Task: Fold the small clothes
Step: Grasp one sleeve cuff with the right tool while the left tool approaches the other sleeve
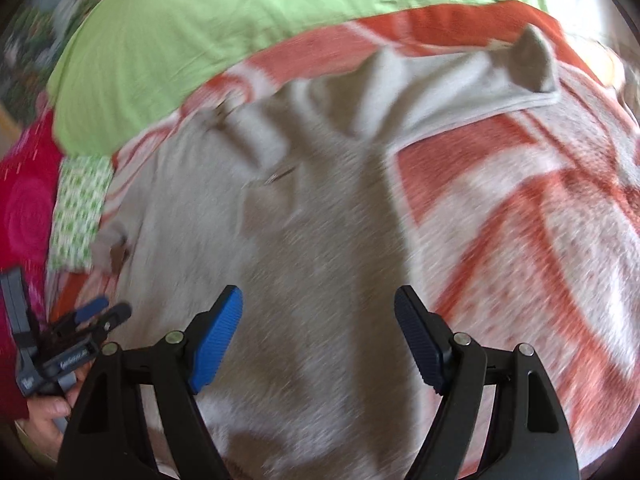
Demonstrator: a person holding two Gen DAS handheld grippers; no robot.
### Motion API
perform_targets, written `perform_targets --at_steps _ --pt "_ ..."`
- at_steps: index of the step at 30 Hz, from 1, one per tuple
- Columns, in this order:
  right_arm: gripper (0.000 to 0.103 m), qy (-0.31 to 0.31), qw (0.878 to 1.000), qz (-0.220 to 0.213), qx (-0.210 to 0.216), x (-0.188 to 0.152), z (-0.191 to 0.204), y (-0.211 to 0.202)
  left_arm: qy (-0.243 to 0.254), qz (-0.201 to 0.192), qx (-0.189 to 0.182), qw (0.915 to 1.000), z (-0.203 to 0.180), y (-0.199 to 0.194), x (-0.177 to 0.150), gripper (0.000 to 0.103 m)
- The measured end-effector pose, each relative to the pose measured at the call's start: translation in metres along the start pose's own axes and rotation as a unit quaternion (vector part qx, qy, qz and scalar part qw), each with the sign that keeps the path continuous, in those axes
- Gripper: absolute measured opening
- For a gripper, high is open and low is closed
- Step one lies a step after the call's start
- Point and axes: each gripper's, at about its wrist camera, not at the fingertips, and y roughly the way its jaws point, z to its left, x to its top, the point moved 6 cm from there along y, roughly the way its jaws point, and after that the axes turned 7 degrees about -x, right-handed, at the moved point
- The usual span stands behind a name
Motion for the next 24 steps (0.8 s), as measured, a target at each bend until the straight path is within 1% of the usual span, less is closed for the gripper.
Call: perform_targets --at_steps 1,3,5,6,8,9,11,12,13,14,15,17,19,21,22,23,24 --pt "0.079 0.027 1.0 -0.006 -0.007 0.015 -0.02 0.002 -0.003 0.001 0.003 1.0 0.002 0.006 0.01 0.081" --pt "0.079 0.066 0.998 -0.016 -0.019 0.036 -0.049 0.005 -0.013 0.001 0.002 0.9999 0.007 0.015 0.026 0.081" --pt "0.079 0.121 0.992 -0.035 -0.032 0.066 -0.093 0.009 -0.021 -0.002 0.002 0.9998 0.012 0.025 0.043 0.081" --pt "0.079 0.134 0.989 -0.041 -0.037 0.074 -0.105 0.009 -0.027 -0.003 0.003 0.9996 0.015 0.032 0.055 0.081" --pt "0.079 0.185 0.979 -0.064 -0.053 0.106 -0.15 0.014 -0.035 -0.006 0.005 0.9994 0.021 0.043 0.074 0.081" --pt "0.079 0.201 0.976 -0.07 -0.053 0.114 -0.163 0.015 -0.039 -0.011 0.004 0.9992 0.023 0.046 0.082 0.081" --pt "0.077 0.262 0.96 -0.096 -0.041 0.14 -0.206 0.022 -0.044 -0.013 0.009 0.9989 0.03 0.057 0.097 0.081" --pt "0.073 0.287 0.952 -0.103 -0.043 0.15 -0.226 0.027 -0.048 -0.013 0.013 0.9987 0.034 0.066 0.107 0.081" --pt "0.07 0.301 0.947 -0.105 -0.047 0.158 -0.239 0.032 -0.052 -0.012 0.015 0.9985 0.038 0.071 0.113 0.081" --pt "0.066 0.311 0.943 -0.105 -0.051 0.167 -0.25 0.04 -0.052 -0.008 0.023 0.9984 0.042 0.077 0.114 0.081" --pt "0.063 0.315 0.942 -0.103 -0.054 0.176 -0.261 0.047 -0.058 -0.007 0.024 0.998 0.046 0.084 0.121 0.081" --pt "0.061 0.317 0.942 -0.093 -0.053 0.19 -0.27 0.064 -0.07 -0.003 0.028 0.9971 0.054 0.097 0.129 0.081" --pt "0.056 0.316 0.944 -0.081 -0.045 0.2 -0.274 0.08 -0.089 -0.001 0.024 0.9958 0.062 0.108 0.138 0.081" --pt "0.046 0.316 0.946 -0.067 -0.037 0.206 -0.277 0.096 -0.096 0.007 0.029 0.9949 0.068 0.119 0.138 0.081" --pt "0.032 0.317 0.945 -0.063 -0.042 0.207 -0.277 0.1 -0.098 0.012 0.031 0.9946 0.07 0.125 0.138 0.081" --pt "0.009 0.319 0.945 -0.065 -0.044 0.208 -0.277 0.101 -0.099 0.014 0.031 0.9945 0.07 0.128 0.139 0.081" --pt "0.01 0.318 0.944 -0.077 -0.043 0.207 -0.274 0.096 -0.097 0.02 0.035 0.9944 0.072 0.135 0.138 0.081"
